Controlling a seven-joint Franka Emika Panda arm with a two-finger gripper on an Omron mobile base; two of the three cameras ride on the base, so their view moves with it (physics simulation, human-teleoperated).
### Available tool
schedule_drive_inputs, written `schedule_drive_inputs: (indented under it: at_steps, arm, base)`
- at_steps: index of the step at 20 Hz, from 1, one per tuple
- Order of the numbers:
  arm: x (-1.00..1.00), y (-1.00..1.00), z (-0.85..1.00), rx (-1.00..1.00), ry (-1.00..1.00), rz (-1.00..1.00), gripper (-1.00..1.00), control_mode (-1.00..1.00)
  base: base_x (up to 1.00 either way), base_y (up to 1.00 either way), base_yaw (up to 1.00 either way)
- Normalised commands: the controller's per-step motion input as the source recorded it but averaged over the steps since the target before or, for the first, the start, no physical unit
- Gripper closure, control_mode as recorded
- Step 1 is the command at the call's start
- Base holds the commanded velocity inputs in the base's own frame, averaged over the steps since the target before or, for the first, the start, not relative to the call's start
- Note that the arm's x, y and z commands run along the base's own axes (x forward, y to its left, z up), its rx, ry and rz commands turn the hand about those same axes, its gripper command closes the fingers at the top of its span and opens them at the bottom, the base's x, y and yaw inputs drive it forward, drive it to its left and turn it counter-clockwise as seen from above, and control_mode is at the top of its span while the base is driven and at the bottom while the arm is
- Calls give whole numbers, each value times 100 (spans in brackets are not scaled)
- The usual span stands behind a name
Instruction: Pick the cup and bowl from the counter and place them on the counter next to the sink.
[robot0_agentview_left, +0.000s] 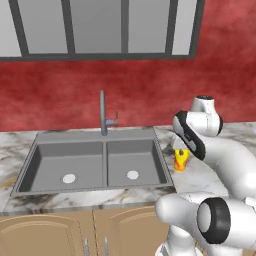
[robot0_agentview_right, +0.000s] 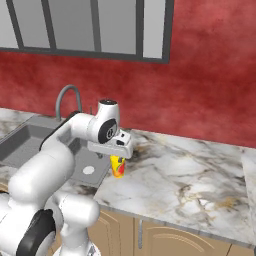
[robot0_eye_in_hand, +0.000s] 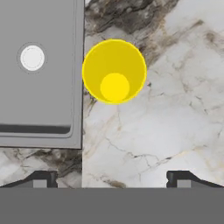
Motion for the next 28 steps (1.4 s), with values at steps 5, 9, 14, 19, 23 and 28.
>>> schedule_drive_inputs:
  at_steps: [5, 9, 14, 19, 23, 28]
  arm:
    - [-53, 5, 11, 0, 0, 7, -100, -100]
    - [0, 0, 0, 0, 0, 0, -100, -100]
    - [0, 0, 0, 0, 0, 0, -100, -100]
    - [0, 0, 0, 0, 0, 0, -100, 100]
    - [0, 0, 0, 0, 0, 0, -100, 100]
    - [0, 0, 0, 0, 0, 0, -100, 100]
  base:
    - [0, 0, 0]
    - [0, 0, 0]
    - [0, 0, 0]
    - [0, 0, 0]
    - [-29, 0, 0]
    - [-85, -7, -3]
